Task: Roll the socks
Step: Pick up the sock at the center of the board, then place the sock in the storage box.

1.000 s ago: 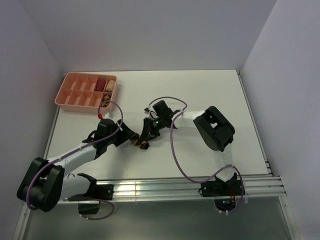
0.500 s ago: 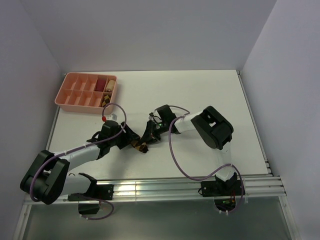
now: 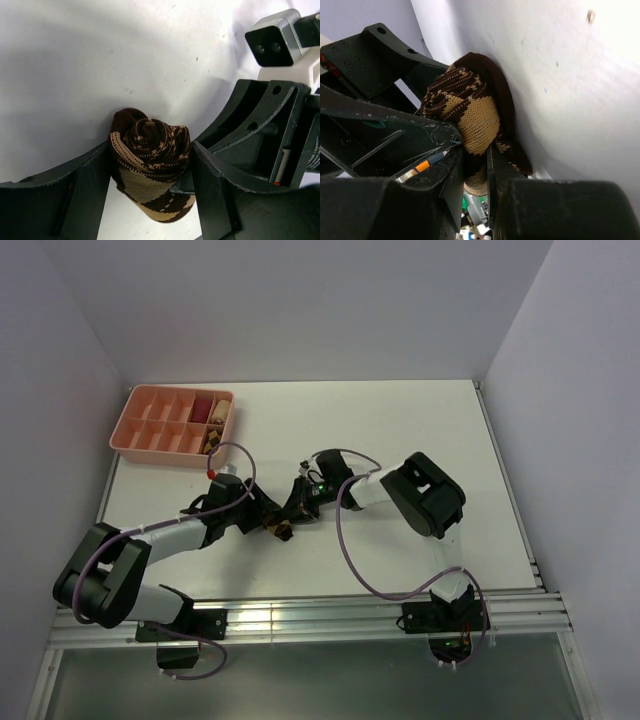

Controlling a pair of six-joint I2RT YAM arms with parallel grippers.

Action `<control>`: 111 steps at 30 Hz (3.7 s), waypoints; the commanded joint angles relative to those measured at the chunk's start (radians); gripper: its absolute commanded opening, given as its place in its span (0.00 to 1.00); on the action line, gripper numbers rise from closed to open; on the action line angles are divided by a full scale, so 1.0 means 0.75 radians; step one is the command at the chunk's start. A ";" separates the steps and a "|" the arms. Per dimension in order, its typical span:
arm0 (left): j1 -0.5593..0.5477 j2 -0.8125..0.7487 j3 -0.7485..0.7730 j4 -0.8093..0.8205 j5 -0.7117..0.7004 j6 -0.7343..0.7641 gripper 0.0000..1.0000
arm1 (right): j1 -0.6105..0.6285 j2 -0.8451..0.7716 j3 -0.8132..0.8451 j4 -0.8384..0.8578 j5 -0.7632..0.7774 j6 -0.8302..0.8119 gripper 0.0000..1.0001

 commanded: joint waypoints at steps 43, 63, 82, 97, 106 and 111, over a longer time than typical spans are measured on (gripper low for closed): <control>0.366 0.026 0.910 -0.500 -0.177 0.998 0.00 | -0.202 -1.313 -0.147 -0.729 0.885 -0.963 0.80; 0.827 0.505 1.156 -0.229 0.400 1.375 0.00 | -0.202 -1.459 -0.093 -0.888 1.000 -1.012 0.89; 0.843 0.693 1.209 -0.295 0.386 1.502 0.00 | -0.204 -1.346 -0.085 -0.894 0.996 -1.021 0.88; 0.843 0.746 1.213 -0.442 0.317 1.557 0.00 | -0.204 -1.307 -0.083 -0.907 1.014 -1.035 0.87; 0.843 0.844 1.331 -0.583 0.310 1.582 0.00 | -0.204 -1.293 -0.073 -0.933 1.010 -1.053 0.87; 0.841 0.920 1.393 -0.646 0.298 1.592 0.07 | -0.202 -1.293 -0.065 -0.929 0.994 -1.053 0.87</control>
